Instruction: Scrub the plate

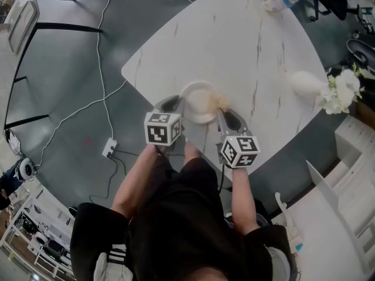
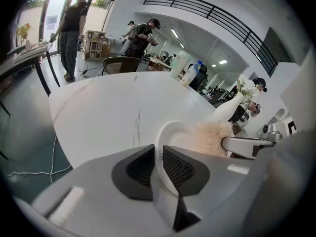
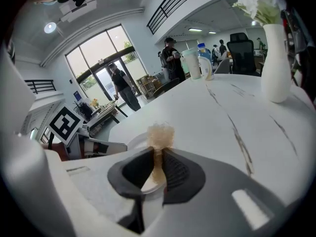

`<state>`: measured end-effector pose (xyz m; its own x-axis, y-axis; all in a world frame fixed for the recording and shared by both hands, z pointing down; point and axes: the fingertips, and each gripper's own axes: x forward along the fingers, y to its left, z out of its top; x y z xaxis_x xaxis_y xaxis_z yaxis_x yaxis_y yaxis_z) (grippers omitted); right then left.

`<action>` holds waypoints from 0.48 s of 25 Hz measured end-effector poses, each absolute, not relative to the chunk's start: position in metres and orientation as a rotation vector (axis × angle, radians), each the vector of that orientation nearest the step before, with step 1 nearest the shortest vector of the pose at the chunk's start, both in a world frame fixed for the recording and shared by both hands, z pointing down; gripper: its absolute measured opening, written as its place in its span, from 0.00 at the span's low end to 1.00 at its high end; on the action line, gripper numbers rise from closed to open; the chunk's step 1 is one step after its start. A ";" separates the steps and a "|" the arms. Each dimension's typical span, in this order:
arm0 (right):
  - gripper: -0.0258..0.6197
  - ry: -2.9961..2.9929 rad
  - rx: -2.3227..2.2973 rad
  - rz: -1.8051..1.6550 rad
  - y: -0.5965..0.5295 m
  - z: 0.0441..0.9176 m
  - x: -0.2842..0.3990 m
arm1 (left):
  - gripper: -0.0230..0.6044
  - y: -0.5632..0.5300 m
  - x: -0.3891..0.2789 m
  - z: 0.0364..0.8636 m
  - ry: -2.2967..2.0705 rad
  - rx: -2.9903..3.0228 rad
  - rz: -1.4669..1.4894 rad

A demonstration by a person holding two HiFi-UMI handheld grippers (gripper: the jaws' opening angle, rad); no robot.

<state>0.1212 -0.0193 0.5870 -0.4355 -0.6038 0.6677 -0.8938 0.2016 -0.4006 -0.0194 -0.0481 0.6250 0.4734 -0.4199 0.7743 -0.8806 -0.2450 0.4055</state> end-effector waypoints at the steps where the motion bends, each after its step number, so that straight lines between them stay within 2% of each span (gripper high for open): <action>1: 0.12 -2.118 1.404 1.095 -0.019 0.587 0.123 | 0.13 -0.048 -0.019 0.625 -1.093 1.852 0.667; 12: 0.12 -2.100 1.447 1.078 -0.014 0.581 0.137 | 0.13 -0.046 -0.018 0.624 -1.097 1.851 0.664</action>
